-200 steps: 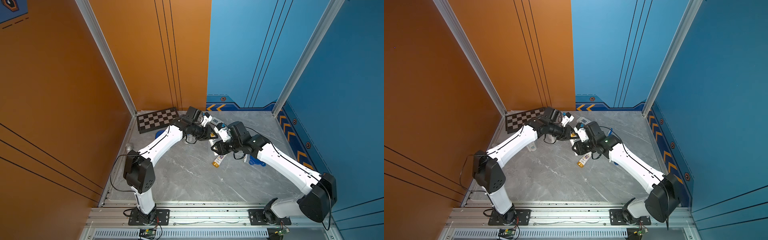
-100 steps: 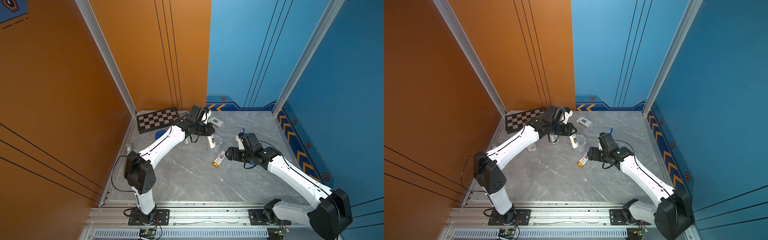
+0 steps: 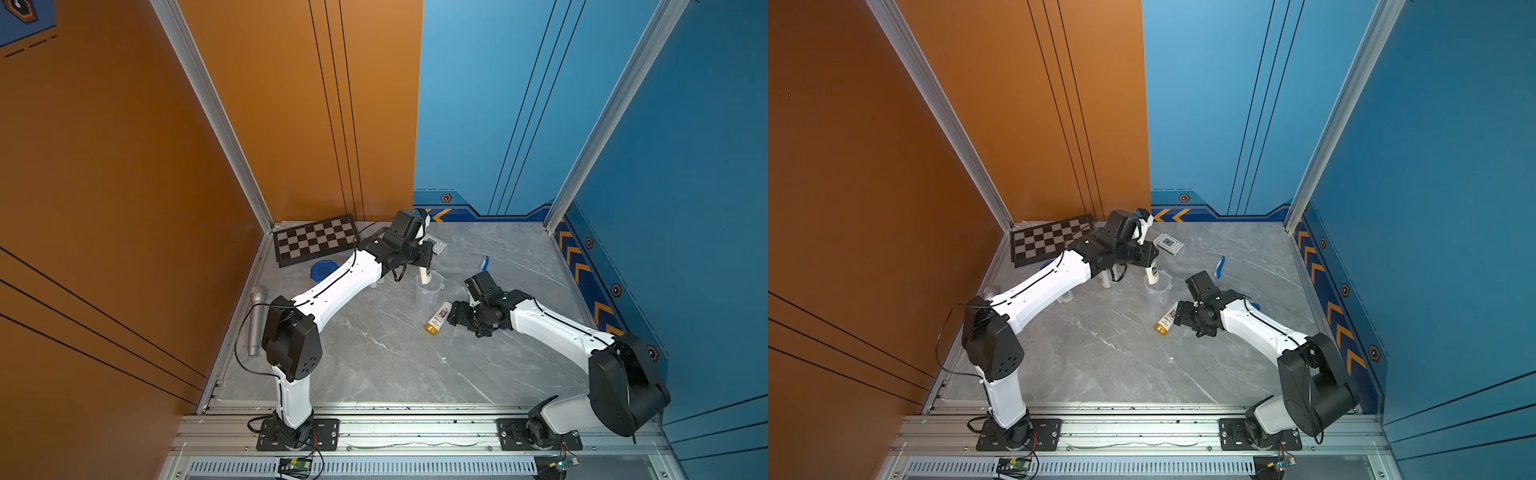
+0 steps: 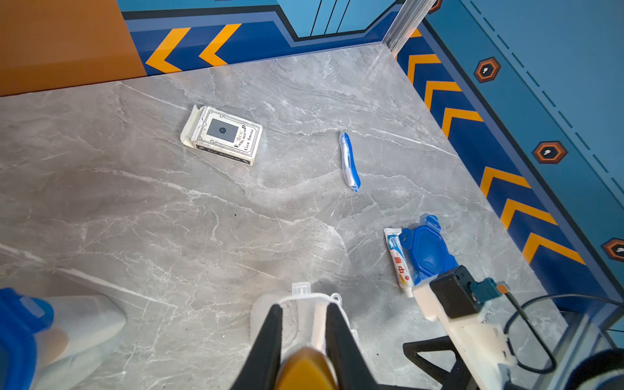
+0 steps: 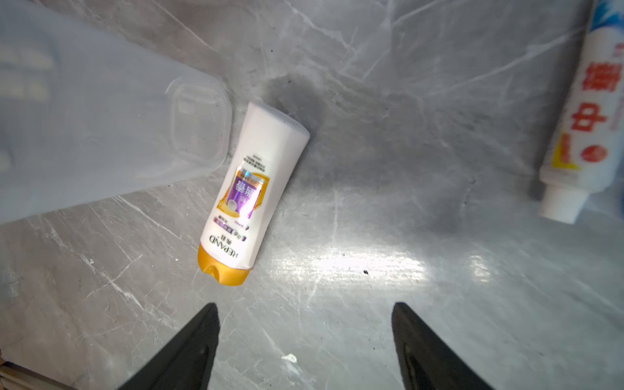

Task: Pack away toiletry kits
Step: Place the toiletry item into the container, then move the toiletry item to the center of the board.

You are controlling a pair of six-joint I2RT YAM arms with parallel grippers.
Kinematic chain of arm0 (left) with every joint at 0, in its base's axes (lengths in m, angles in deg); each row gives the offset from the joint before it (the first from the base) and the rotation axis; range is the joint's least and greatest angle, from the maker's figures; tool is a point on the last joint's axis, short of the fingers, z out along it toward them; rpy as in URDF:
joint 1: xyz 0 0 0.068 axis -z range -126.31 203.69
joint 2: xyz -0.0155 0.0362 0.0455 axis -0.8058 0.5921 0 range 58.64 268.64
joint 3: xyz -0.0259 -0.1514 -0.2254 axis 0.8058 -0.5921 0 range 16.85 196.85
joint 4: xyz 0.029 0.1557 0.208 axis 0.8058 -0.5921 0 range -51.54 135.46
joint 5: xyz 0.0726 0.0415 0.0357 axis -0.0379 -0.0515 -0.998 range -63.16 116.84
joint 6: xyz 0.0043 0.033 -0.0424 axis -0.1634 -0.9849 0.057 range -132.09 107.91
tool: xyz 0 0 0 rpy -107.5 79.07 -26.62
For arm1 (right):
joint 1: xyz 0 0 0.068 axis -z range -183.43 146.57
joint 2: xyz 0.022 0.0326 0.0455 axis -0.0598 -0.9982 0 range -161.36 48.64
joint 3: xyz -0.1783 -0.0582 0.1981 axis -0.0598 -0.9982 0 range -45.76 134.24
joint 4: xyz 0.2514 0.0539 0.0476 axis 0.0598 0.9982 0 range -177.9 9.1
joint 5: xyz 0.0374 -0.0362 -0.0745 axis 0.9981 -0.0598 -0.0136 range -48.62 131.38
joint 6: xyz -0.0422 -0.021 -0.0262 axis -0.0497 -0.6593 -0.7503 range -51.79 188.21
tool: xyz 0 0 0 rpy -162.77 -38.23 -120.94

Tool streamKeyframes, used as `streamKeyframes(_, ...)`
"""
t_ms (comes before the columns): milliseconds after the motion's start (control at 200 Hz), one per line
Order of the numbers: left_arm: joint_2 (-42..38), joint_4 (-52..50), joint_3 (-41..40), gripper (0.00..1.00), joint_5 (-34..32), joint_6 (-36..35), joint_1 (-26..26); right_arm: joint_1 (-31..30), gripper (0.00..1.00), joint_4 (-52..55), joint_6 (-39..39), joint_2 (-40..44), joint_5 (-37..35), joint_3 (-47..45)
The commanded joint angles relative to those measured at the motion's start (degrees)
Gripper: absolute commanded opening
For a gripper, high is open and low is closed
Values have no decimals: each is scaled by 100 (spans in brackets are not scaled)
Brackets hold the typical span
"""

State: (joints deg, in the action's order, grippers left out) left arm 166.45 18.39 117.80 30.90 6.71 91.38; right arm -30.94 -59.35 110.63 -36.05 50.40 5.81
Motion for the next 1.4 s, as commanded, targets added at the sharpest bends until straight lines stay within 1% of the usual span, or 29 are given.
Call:
streamKeyframes(0, 90, 313, 67, 0, -318, -231, 111, 31, 82, -512, 353, -316, 127, 222)
streamKeyframes(105, 145, 404, -3, 0, -370, -324, 172, -90, 82, -846, 572, -702, 166, 337)
streamKeyframes(205, 205, 451, -69, 0, -422, -411, 242, -193, 81, -859, 593, -986, 120, 463)
streamKeyframes(631, 276, 545, -476, 0, -704, -692, 438, -86, 80, -983, 637, -1429, -328, 485)
streamKeyframes(896, 234, 545, -650, 24, -731, -729, 481, 17, 67, -889, 672, -1661, -535, 481)
streamKeyframes(1016, 210, 549, -723, 34, -735, -737, 484, 35, 66, -725, 625, -1688, -658, 494)
streamKeyframes(1111, 174, 545, -777, 36, -757, -738, 478, 33, 65, -548, 591, -1619, -769, 492)
streamKeyframes(1171, 153, 545, -787, 40, -757, -745, 476, 51, 64, -438, 601, -1539, -839, 453)
streamKeyframes(1246, 127, 545, -788, 44, -748, -747, 468, 84, 63, -375, 639, -1461, -818, 389)
streamKeyframes(1391, 28, 539, -770, 47, -614, -708, 423, 96, 62, -23, 586, -1183, -711, 447)
